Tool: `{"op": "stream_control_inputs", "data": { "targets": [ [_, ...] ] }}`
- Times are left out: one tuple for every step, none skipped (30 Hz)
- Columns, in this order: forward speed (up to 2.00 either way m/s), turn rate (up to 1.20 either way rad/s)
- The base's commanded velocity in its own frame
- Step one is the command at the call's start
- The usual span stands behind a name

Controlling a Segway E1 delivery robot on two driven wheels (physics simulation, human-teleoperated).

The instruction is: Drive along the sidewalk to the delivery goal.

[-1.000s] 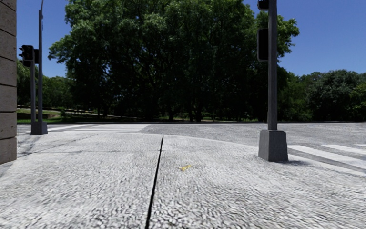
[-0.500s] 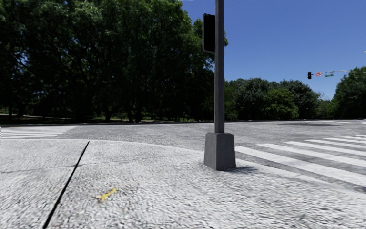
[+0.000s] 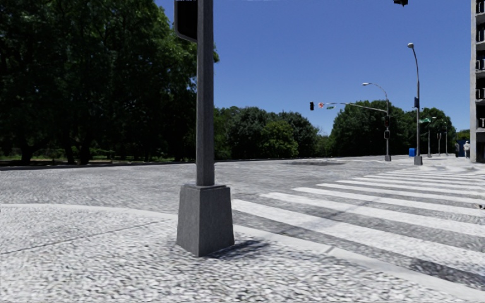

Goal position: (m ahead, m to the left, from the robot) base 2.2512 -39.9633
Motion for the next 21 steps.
{"op": "stream_control_inputs", "data": {
  "targets": [
    [1.57,-0.81],
    [1.57,-0.81],
    [1.57,-0.81],
    [1.57,-0.81],
    [1.57,-0.81],
    [1.57,-0.81],
    [1.57,-0.81],
    [1.57,-0.81],
    [1.57,-0.81],
    [1.57,-0.81],
    [1.57,-0.81],
    [1.57,-0.81],
    [1.57,-0.81],
    [1.57,-0.81],
    [1.57,-0.81],
    [1.57,-0.81],
    [1.57,-0.81],
    [1.57,-0.81],
    [1.57,-0.81],
    [1.57,-0.81],
    [1.57,-0.81]
  ]
}}
